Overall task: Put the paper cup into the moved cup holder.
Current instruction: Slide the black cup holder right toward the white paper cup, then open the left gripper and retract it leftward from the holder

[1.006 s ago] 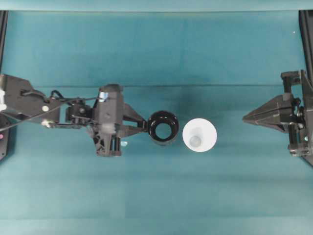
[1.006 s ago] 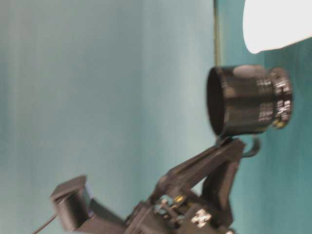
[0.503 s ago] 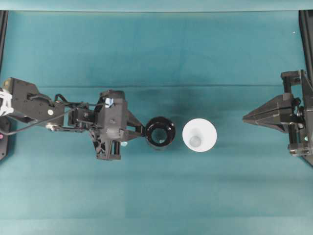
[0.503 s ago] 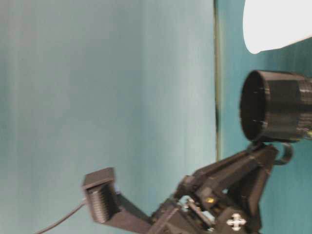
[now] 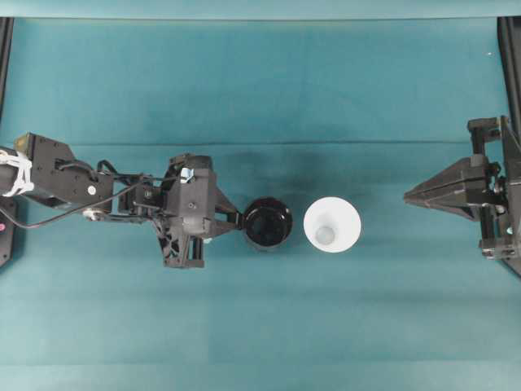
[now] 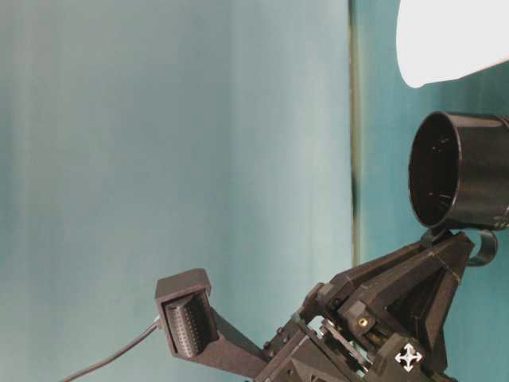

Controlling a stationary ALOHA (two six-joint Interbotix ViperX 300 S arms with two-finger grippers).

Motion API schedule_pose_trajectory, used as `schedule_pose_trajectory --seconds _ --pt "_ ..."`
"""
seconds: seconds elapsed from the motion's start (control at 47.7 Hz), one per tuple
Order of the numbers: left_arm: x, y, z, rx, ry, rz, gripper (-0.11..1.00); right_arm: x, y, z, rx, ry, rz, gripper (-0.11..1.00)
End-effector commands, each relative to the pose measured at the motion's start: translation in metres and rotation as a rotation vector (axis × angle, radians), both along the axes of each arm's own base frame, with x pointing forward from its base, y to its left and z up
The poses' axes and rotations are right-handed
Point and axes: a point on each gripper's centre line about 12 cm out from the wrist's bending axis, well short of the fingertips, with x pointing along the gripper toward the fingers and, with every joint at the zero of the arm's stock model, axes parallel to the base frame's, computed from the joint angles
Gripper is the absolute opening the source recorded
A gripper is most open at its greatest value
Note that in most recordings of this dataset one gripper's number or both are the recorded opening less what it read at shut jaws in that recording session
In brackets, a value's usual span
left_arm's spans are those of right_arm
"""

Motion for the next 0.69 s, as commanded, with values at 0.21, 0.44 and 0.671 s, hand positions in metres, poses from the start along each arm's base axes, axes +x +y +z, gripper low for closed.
schedule_pose_trajectory --seconds 0.21,0.44,0.671 --pt "0.0058 -0.0017 0.0036 0.001 -0.021 -0.006 0.20 0.0036 -0.0004 0.0091 0.005 -0.023 -0.004 0.03" --pt "0.0059 -0.0018 0.0035 -0.002 -0.028 -0.004 0.20 0.0036 -0.0004 0.0091 0.005 -0.023 -0.004 0.03" --pt "0.0053 -0.0018 0.0027 -0.004 -0.023 -0.003 0.21 0.0036 -0.0004 0.0091 0.005 -0.023 -0.004 0.01"
